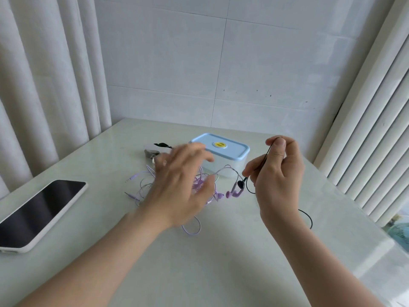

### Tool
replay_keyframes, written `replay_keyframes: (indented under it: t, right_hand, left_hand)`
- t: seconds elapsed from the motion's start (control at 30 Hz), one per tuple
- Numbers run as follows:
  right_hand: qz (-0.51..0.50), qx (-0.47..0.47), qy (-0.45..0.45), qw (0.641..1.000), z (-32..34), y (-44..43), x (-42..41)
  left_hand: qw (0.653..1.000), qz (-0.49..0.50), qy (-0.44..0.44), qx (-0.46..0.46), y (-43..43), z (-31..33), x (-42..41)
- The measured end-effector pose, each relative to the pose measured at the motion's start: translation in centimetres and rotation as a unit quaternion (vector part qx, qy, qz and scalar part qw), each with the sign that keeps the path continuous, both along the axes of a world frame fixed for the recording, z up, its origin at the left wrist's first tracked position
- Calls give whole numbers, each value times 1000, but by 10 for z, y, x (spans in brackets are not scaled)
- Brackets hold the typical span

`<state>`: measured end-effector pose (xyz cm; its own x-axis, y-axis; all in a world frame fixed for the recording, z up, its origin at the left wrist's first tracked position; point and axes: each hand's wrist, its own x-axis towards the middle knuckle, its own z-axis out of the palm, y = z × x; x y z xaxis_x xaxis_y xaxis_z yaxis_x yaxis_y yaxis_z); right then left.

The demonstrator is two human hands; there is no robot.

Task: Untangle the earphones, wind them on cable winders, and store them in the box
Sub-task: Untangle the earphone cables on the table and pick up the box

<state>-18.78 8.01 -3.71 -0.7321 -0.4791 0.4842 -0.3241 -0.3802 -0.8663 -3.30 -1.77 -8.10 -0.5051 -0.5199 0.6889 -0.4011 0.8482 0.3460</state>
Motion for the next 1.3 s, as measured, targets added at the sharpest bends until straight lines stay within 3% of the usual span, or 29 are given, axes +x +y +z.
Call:
replay_keyframes:
  t: [0.1, 0.17, 0.27, 0.43, 0.57, 0.67, 0.8, 0.9, 1.03, 1.1, 1.2, 1.3]
  right_hand:
    - [26, -3, -3, 1000, 4, 4, 3]
    - [65, 20, -70, 995, 6, 4, 2]
    - [159, 29, -176, 971, 9, 5, -2]
    - [205, 33, -193, 959, 9, 3, -5]
    - [75, 22, -68, 995, 10, 4, -1]
    - [9, 7, -13, 1000, 8, 5, 2]
    - [-51, 8, -23, 998, 1, 0, -10]
    - [-71, 49, -43, 995, -4, -3, -24]
    - [-33, 121, -81, 989, -10, -5, -34]
    - [-1, 125, -86, 988, -10, -5, -31]
    - [43, 103, -77, 991, -5, -4, -21]
    - [109, 117, -61, 985, 1, -1, -12]
  left_hand:
    - [990, -37, -137, 16, 10, -12, -9]
    - [985, -29, -166, 29, 16, -15, -14]
    - [988, -4, -156, -5, 23, -15, -16]
    - [991, 3, -121, -51, 18, -24, -20]
    - [996, 29, -62, -57, 8, -28, -23]
    - [997, 55, -37, -44, 4, -30, -22]
    - [998, 39, 40, -22, 3, -26, -21]
    - [985, -15, 163, 47, 1, -16, -18]
    - [947, -35, 265, 181, 1, -7, -11]
    - [939, -35, 279, 200, 0, -2, -9]
    - [972, 53, 219, 64, -5, -2, -4]
    - [992, 105, 72, -17, -4, -6, -1]
